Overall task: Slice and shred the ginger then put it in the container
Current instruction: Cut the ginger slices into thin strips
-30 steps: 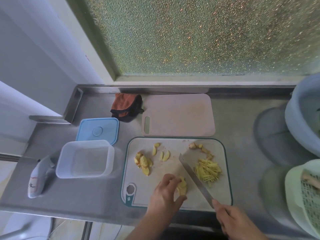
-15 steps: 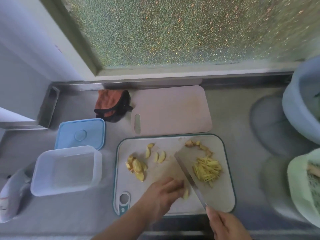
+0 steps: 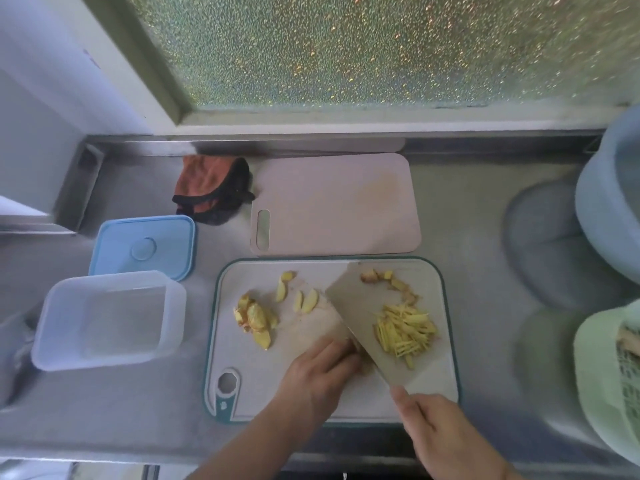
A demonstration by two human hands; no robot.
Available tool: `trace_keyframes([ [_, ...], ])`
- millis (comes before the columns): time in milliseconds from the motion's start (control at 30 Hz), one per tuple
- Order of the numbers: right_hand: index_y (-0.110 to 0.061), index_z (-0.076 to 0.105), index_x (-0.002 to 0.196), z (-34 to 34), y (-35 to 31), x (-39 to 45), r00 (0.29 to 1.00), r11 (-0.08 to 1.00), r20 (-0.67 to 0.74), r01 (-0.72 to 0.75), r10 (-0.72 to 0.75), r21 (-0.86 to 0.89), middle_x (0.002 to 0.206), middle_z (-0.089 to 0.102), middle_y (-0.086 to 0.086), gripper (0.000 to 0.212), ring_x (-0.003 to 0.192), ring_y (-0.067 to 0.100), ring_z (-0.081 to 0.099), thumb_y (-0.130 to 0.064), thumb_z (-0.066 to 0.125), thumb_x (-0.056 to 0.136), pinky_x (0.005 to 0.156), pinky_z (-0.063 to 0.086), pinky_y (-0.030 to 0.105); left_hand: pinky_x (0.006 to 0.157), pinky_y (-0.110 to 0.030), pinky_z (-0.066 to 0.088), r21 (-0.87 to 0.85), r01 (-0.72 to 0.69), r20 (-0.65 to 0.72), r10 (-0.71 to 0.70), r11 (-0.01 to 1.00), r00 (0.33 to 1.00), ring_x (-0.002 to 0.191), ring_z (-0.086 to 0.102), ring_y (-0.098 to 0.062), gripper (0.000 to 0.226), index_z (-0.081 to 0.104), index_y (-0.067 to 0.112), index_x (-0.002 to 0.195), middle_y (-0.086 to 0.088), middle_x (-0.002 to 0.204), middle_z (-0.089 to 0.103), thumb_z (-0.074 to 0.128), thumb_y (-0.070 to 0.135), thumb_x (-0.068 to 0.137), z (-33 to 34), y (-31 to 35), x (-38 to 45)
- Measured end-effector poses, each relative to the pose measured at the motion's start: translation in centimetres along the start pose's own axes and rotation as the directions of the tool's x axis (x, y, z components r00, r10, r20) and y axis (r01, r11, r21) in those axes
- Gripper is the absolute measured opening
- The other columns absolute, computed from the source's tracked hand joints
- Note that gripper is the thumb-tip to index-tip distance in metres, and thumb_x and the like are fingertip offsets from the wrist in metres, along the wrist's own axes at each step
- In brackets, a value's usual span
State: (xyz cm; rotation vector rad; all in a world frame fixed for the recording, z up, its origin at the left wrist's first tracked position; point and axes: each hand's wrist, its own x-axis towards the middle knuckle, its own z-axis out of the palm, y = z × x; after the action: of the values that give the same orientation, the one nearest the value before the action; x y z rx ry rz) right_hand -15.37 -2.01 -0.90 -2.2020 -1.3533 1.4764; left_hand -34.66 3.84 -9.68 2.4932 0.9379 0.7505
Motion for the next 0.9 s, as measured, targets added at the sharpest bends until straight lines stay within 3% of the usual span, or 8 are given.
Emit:
trace_keyframes([
  [100,-0.015,0.052,0.058,-0.7,0.4,0.4,1.000,0.998,0.019,0.025,-0.024,-0.050,0.061,0.060,-0.002,0.072,0.063,-0.001,0.055,-0.080,0.021,0.066,0.064,0.042,0.016,0.078,-0.034,0.055,0.041,0.017,0.033,-0.018,0.999,0.999,0.094,0.064,-0.026,0.016,0.075,0.011,0.103,-0.008,0.112,0.069,0.065,0.003,0.092,0.2,0.3,-0.3],
  [233,-0.013,0.038,0.057,-1.6,0.6,1.3,0.986,0.998,0.155,0.067,-0.067,0.005,0.045,0.046,-0.005,0.066,0.045,0.006,0.042,-0.075,0.024,0.073,0.054,0.036,0.024,0.097,-0.038,0.048,0.156,-0.001,0.057,-0.008,0.988,0.998,0.116,0.058,-0.029,0.028,0.075,0.011,0.108,-0.008,0.113,0.069,0.048,0.014,0.103,0.2,0.6,-0.3],
  [367,-0.016,0.039,0.059,-1.1,0.2,0.9,0.987,0.998,0.151,0.056,-0.050,-0.041,0.052,0.044,-0.001,0.060,0.050,0.005,0.044,-0.070,0.025,0.080,0.061,0.042,0.025,0.095,-0.038,0.050,0.110,0.016,0.123,-0.029,0.994,0.992,0.113,0.063,-0.029,0.031,0.075,0.007,0.105,-0.010,0.113,0.070,0.044,0.012,0.105,-0.6,0.9,-0.5],
  [433,-0.016,0.035,0.059,-1.0,0.0,1.1,0.984,0.997,0.165,0.073,-0.067,-0.032,0.049,0.039,-0.001,0.060,0.047,0.006,0.040,-0.072,0.025,0.078,0.055,0.037,0.023,0.099,-0.038,0.049,0.103,0.022,0.120,-0.035,0.994,0.992,0.113,0.064,-0.029,0.029,0.074,0.005,0.109,-0.011,0.115,0.070,0.045,0.010,0.105,-0.8,0.6,-0.4],
  [567,-0.015,0.035,0.058,-0.6,0.6,1.4,0.981,0.998,0.189,0.056,-0.052,-0.017,0.047,0.037,-0.003,0.066,0.044,0.006,0.038,-0.076,0.022,0.081,0.050,0.031,0.019,0.099,-0.040,0.050,0.111,0.032,0.113,-0.045,0.993,0.993,0.113,0.065,-0.033,0.020,0.074,0.001,0.111,-0.015,0.117,0.069,0.060,0.004,0.097,-0.6,0.9,-0.7],
  [667,-0.022,0.039,0.058,-0.7,0.8,1.2,0.978,0.998,0.198,0.060,-0.057,-0.008,0.045,0.036,-0.004,0.065,0.042,0.006,0.037,-0.083,0.020,0.071,0.047,0.031,0.019,0.095,-0.042,0.051,0.110,0.059,0.135,-0.074,0.992,0.988,0.111,0.065,-0.034,0.019,0.073,0.000,0.110,-0.016,0.118,0.069,0.068,0.000,0.092,-0.5,1.1,-0.9],
  [900,-0.032,0.050,0.066,-1.0,0.7,0.4,0.980,0.996,0.194,0.061,-0.048,-0.060,0.057,0.057,-0.008,0.065,0.058,0.007,0.056,-0.085,0.012,0.061,0.053,0.039,0.015,0.094,-0.044,0.053,0.096,0.084,0.149,-0.098,0.992,0.984,0.120,0.062,-0.035,0.020,0.072,-0.004,0.112,-0.018,0.121,0.068,0.065,-0.002,0.094,-0.4,1.4,-0.9],
])
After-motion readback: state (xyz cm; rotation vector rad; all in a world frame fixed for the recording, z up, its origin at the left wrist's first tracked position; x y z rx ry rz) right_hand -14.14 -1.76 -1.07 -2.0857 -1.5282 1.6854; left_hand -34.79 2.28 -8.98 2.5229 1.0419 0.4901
